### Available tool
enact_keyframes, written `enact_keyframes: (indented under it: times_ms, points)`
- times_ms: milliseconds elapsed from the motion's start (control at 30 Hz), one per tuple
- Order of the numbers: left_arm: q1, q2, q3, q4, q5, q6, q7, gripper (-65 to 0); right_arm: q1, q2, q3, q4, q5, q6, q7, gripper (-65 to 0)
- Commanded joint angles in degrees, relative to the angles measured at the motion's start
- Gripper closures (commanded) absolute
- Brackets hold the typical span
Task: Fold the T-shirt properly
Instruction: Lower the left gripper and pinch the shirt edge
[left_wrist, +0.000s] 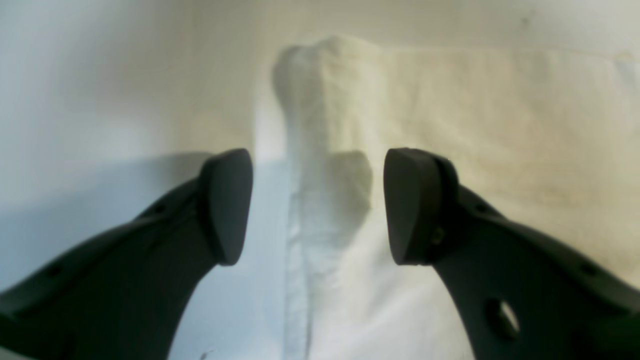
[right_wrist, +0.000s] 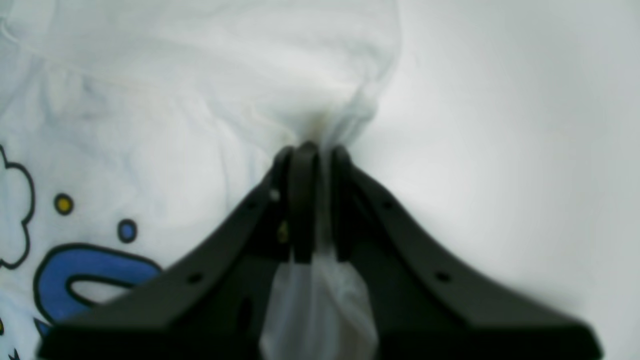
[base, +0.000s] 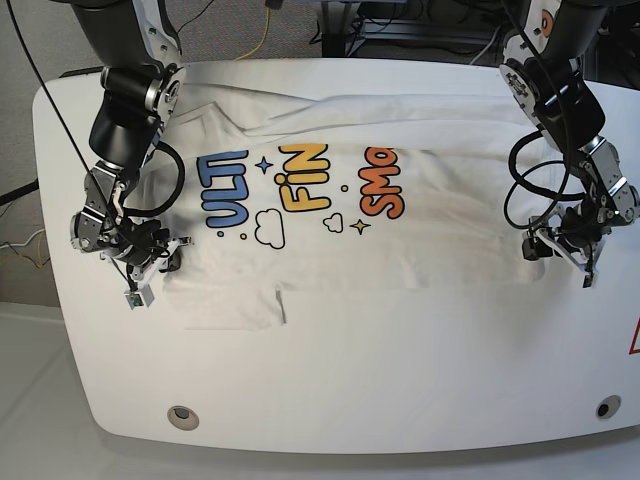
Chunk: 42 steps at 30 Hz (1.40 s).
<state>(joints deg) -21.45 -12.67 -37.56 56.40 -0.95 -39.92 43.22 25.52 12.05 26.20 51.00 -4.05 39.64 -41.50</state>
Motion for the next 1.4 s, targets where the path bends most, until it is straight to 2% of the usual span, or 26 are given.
enact_keyframes:
  times_ms: [0, 433, 800, 1133, 1367]
  points:
    - [-1.45, -0.21, -0.02, 0.87, -0.85, -0.08, -1.24, -39.3, -0.33, -0.05, -0.22, -0.32, -2.23, 0.36, -4.17, -5.8]
    - [-1.01, 1.19, -0.11, 0.87, -0.85, -0.08, -1.60, -39.3, -0.33, -0.05, -0.22, -0.32, -2.23, 0.36, -4.35, -5.8]
    - [0.93, 1.19, -0.20, 0.70, -0.59, -0.08, -5.29, -39.3, -0.33, -0.05, -0.22, -0.32, -2.23, 0.36, -4.35, -5.8]
    - [0.40, 1.46, 0.07, -5.02, -0.68, -0.08, -7.05, -39.3, -0.33, -0.05, -0.39, -0.32, -2.23, 0.36, -4.35, -5.8]
    - [-0.75, 3.04, 0.07, -6.16, -0.41, -0.08, -8.28, -39.3, -0.33, -0.05, -0.39, -0.32, -2.23, 0.36, -4.35, -5.8]
